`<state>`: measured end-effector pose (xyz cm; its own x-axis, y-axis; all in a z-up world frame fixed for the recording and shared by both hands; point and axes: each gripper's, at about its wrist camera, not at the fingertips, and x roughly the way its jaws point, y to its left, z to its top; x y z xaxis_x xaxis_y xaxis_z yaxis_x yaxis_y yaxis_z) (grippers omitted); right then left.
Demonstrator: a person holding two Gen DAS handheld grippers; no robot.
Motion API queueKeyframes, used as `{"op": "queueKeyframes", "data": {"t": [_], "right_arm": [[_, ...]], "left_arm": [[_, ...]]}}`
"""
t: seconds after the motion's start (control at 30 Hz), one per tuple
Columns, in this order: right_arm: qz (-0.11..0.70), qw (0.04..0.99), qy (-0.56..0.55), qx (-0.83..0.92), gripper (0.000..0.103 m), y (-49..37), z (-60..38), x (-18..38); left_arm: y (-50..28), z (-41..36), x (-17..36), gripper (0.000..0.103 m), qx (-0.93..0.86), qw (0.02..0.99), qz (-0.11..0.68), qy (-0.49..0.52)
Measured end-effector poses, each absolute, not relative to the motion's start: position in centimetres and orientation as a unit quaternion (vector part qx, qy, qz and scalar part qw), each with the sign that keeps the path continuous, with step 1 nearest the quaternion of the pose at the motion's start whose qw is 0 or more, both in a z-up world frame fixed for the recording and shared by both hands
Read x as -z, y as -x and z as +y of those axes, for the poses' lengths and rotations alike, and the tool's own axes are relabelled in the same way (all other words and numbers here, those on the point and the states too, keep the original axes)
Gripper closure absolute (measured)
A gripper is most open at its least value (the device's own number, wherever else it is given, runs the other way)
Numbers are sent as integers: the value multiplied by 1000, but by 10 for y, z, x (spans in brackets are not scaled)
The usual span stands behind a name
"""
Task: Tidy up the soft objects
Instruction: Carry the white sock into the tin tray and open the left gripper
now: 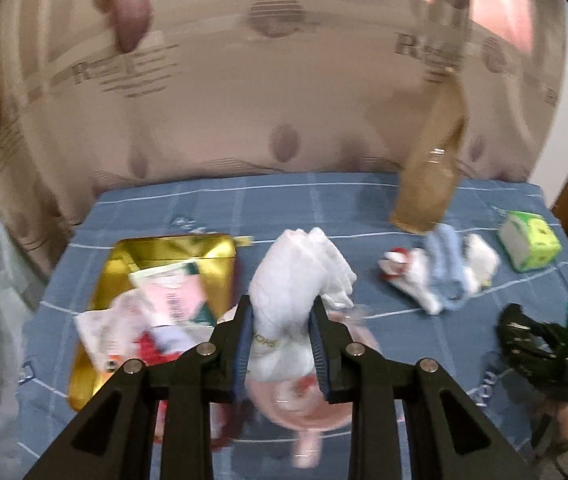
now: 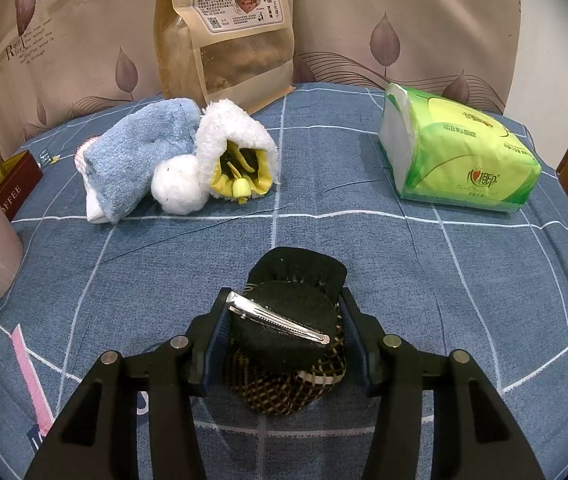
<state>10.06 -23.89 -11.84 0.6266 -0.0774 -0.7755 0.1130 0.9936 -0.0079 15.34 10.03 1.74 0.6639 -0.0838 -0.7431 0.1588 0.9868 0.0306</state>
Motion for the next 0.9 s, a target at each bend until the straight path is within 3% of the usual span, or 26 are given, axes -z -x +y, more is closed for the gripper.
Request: {"op": "queueKeyframes", "data": {"t": [0.43,0.9], "right_arm": [[429,902,-21,52,54,-101,-238,119],[429,902,-20,52,54,-101,-238,119]], "left_arm": [[-194,189,0,76,-29,904,426,-32],[-248,216,25,75,-53,889,454,-30]]}}
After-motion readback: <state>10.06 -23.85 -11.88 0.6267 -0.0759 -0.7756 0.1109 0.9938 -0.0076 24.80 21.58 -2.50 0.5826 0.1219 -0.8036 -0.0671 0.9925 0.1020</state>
